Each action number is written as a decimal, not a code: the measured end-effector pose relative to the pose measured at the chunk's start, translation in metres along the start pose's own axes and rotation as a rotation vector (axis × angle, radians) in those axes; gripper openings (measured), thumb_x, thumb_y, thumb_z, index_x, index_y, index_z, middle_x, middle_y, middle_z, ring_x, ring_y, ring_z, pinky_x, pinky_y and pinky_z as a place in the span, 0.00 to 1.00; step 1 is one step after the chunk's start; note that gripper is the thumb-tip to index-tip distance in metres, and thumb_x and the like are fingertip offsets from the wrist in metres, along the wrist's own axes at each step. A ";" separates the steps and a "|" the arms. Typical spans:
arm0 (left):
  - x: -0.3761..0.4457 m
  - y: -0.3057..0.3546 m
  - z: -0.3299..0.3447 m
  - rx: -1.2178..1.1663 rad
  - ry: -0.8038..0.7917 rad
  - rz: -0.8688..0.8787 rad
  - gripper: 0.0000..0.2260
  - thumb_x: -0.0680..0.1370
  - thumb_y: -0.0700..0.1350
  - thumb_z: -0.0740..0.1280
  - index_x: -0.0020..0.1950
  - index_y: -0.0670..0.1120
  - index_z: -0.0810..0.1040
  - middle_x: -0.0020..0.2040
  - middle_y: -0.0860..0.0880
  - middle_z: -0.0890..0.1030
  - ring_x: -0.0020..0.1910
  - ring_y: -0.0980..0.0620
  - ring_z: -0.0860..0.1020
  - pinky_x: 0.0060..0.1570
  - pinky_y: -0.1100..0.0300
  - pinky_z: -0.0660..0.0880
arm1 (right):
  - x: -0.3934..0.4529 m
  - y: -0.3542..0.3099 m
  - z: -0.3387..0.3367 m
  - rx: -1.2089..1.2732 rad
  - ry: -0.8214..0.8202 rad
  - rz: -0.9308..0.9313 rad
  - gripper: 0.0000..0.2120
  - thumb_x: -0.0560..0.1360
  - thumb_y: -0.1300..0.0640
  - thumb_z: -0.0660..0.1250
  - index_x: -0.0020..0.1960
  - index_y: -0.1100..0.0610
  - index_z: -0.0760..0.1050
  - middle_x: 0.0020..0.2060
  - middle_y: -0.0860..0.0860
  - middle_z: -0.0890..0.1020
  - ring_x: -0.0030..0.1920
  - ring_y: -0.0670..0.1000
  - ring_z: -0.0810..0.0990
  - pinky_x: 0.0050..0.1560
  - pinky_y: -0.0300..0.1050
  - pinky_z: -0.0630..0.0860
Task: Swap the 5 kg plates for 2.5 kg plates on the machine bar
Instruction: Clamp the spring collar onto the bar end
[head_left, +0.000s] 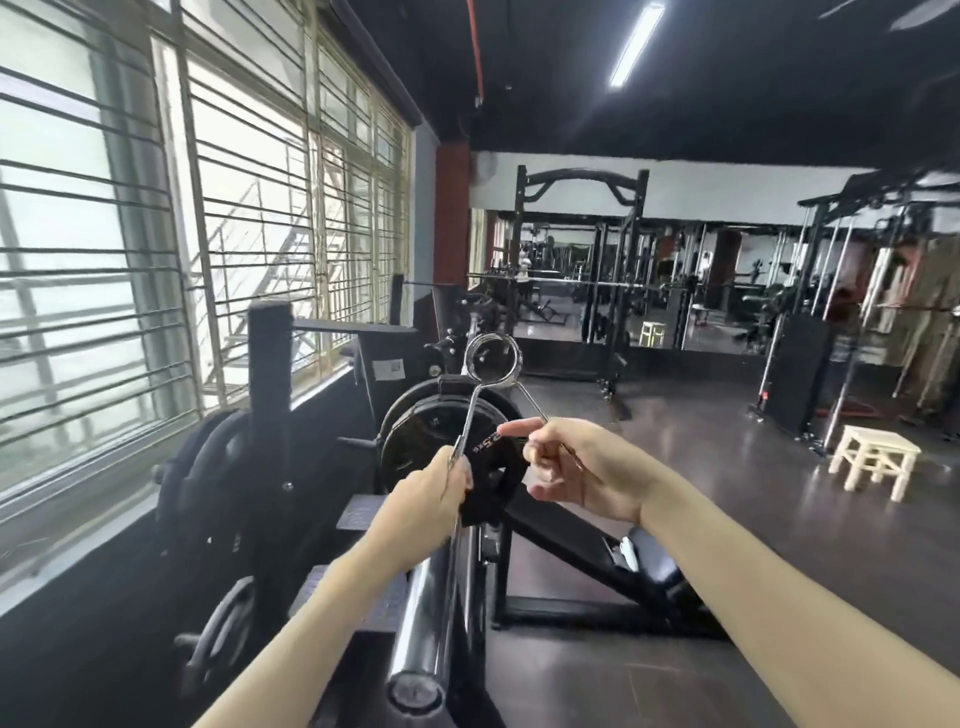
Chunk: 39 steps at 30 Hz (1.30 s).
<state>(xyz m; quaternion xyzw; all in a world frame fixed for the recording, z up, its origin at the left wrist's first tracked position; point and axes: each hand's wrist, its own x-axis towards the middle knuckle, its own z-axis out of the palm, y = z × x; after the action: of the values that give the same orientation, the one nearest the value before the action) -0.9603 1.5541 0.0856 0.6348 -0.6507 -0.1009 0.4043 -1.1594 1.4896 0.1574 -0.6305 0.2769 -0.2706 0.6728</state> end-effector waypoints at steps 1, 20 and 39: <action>-0.006 0.002 -0.003 0.047 0.018 0.010 0.12 0.84 0.53 0.49 0.49 0.48 0.68 0.37 0.50 0.76 0.38 0.40 0.78 0.38 0.49 0.71 | -0.004 0.000 0.003 -0.068 0.066 -0.008 0.14 0.82 0.62 0.58 0.64 0.59 0.78 0.32 0.48 0.72 0.31 0.45 0.69 0.38 0.41 0.79; -0.101 0.021 -0.051 -0.250 -0.193 -0.069 0.18 0.84 0.56 0.58 0.54 0.49 0.84 0.51 0.48 0.85 0.53 0.46 0.82 0.53 0.49 0.81 | -0.067 0.062 0.084 -1.449 0.288 -0.206 0.14 0.78 0.40 0.67 0.47 0.49 0.83 0.40 0.46 0.84 0.43 0.49 0.79 0.37 0.43 0.70; -0.173 0.005 -0.027 -0.616 -0.346 -0.513 0.26 0.77 0.68 0.61 0.51 0.45 0.79 0.40 0.49 0.83 0.33 0.54 0.82 0.26 0.66 0.72 | -0.143 0.090 0.128 -0.383 0.756 0.116 0.27 0.79 0.40 0.65 0.71 0.55 0.71 0.66 0.50 0.76 0.69 0.52 0.73 0.65 0.47 0.70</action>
<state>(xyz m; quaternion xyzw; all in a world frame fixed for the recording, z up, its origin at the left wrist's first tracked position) -0.9689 1.7228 0.0375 0.5993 -0.4698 -0.4924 0.4217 -1.1671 1.6861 0.0786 -0.5839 0.5843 -0.3882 0.4087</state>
